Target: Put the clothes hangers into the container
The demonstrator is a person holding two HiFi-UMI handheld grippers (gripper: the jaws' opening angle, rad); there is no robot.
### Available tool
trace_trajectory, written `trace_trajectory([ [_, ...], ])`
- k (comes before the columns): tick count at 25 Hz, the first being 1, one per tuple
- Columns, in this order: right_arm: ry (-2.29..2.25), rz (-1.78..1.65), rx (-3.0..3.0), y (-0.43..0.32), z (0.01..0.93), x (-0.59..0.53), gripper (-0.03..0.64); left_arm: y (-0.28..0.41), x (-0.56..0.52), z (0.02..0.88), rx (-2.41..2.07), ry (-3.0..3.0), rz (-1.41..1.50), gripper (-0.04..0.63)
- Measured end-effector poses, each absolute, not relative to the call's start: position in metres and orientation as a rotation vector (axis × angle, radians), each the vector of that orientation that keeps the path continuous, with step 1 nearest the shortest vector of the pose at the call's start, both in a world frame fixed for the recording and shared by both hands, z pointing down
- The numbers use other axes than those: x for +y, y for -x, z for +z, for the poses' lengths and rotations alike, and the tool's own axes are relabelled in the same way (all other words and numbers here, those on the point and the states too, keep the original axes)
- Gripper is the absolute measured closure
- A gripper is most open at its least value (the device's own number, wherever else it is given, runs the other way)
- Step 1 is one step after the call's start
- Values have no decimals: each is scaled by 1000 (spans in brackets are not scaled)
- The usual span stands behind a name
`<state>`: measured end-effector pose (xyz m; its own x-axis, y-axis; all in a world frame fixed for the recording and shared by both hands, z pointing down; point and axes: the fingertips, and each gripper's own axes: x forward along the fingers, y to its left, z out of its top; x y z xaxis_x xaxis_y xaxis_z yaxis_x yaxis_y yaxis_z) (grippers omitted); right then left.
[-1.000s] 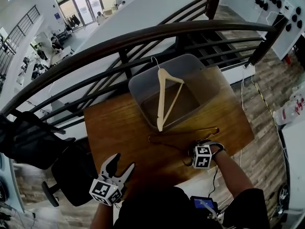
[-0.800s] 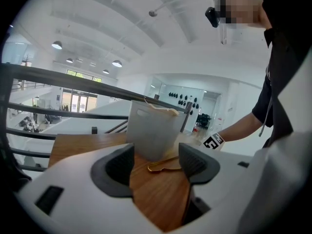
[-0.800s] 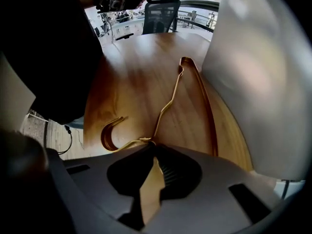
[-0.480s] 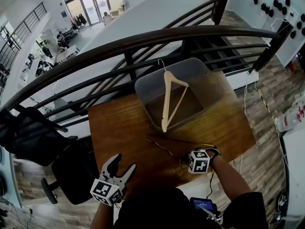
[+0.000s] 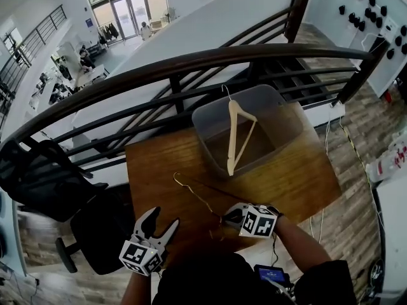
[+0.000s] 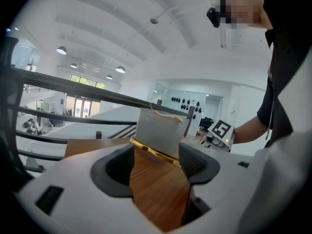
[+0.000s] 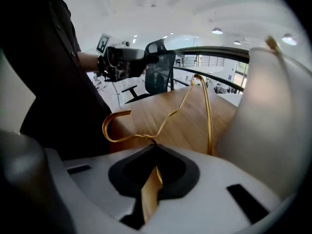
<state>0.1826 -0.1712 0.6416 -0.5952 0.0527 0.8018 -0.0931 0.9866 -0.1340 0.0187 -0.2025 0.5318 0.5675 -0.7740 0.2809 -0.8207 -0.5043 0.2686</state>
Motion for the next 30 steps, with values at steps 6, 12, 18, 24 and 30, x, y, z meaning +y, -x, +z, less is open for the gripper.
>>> trace_trajectory([
  [6, -32, 254, -2395, -119, 590, -170, 612, 26, -197, 521, -1397, -2404, 119, 304],
  [12, -7, 150, -2577, -69, 514, -171, 612, 73, -193, 511, -1510, -2365, 58, 304],
  [18, -17, -180, -2640, -39, 429, -177, 612, 90, -190, 510, -1497, -2376, 42, 304],
  [24, -140, -377, -2616, -47, 381, -206, 612, 79, -197, 508, -1432, -2422, 14, 304],
  [30, -280, -506, -2555, -65, 359, -225, 612, 70, -198, 507, -1391, -2444, 10, 304],
])
